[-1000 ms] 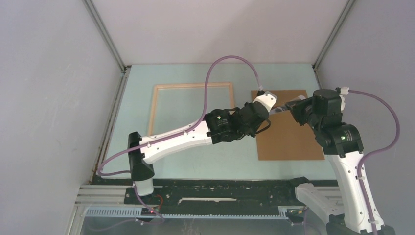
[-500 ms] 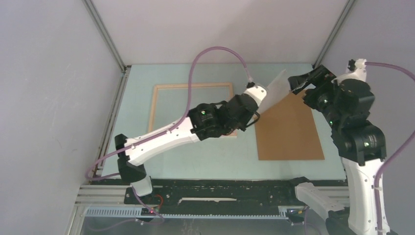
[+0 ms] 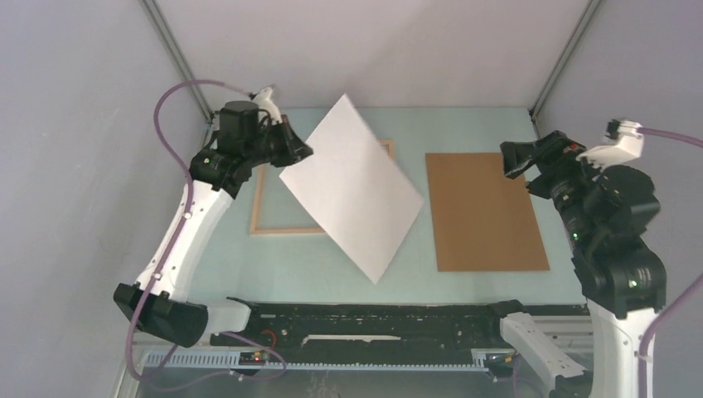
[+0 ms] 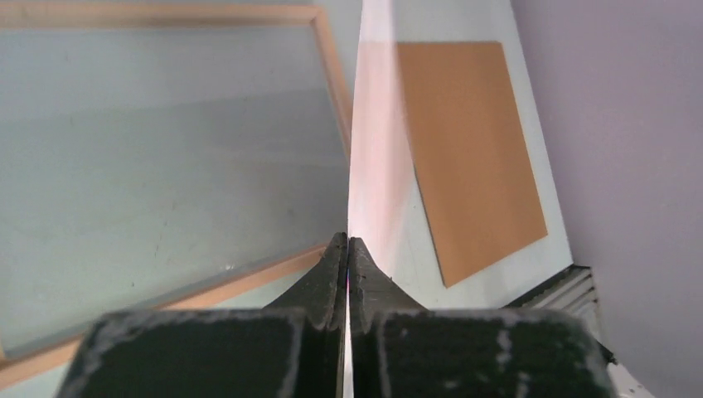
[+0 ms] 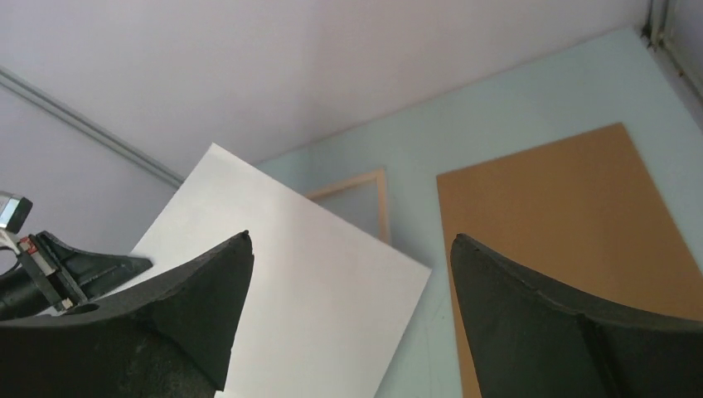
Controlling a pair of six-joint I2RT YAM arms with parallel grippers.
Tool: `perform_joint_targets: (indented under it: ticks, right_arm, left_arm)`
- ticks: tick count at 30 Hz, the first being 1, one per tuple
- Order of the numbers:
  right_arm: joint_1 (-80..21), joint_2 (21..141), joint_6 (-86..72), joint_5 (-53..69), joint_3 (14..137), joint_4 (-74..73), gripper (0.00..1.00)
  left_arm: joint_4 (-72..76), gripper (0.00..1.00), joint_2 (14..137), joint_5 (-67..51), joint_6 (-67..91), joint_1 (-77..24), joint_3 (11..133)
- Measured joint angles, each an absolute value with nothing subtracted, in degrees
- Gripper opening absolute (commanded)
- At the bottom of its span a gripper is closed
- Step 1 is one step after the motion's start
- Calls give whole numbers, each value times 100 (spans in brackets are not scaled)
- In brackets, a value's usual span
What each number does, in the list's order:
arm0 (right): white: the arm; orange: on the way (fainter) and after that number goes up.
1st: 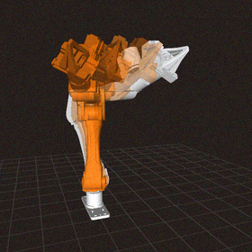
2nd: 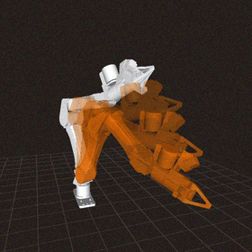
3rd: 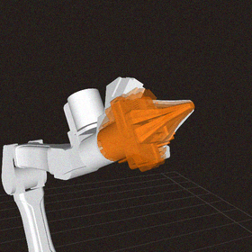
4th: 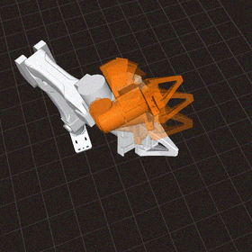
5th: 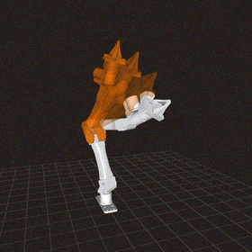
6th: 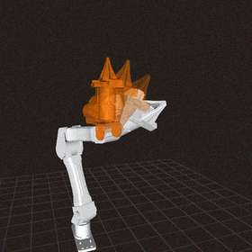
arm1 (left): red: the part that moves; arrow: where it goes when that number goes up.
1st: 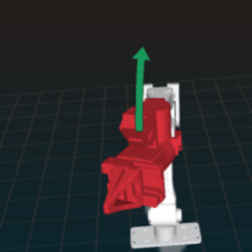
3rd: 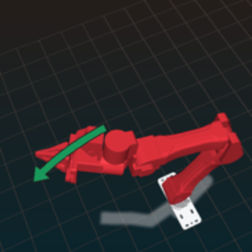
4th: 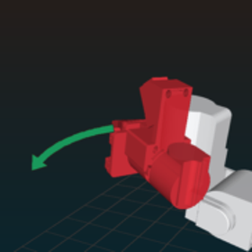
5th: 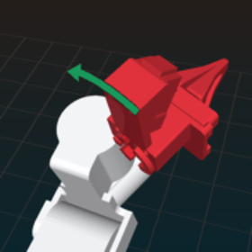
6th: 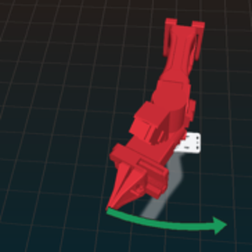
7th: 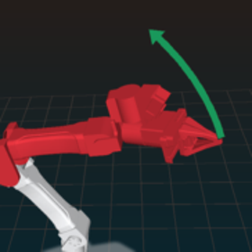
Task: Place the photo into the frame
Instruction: Turn over the photo from the photo frame.
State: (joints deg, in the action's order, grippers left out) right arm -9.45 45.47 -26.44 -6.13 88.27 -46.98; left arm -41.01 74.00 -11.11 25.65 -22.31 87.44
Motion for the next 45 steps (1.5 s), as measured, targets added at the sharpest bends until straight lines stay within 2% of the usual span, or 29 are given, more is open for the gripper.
perform_joint_targets:
  ticks: [3, 8, 12, 22, 45]
  right_arm:
    - [-902, 4711, -2641, -338, 8519, -4648, 95]
    - [-860, 4936, -2633, 25, 7970, -4624, 95]
    - [-821, 5057, -2622, 183, 7679, -4595, 95]
    - [-790, 5264, -2602, 473, 7109, -4484, 93]
    - [-749, 5334, -2604, 685, 6626, -4217, 93]
  left_arm:
    - [-3621, 0, 7365, -2130, 2777, -1129, 7804]
    - [-2926, 0, 7859, -3041, 3205, 152, 6702]
    - [-2556, 0, 8313, -3223, 3323, 611, 6539]
    - [-910, 0, 8335, -3159, 4150, 1542, 5736]
    - [1717, 0, 8661, -3299, 4958, 1288, 4541]
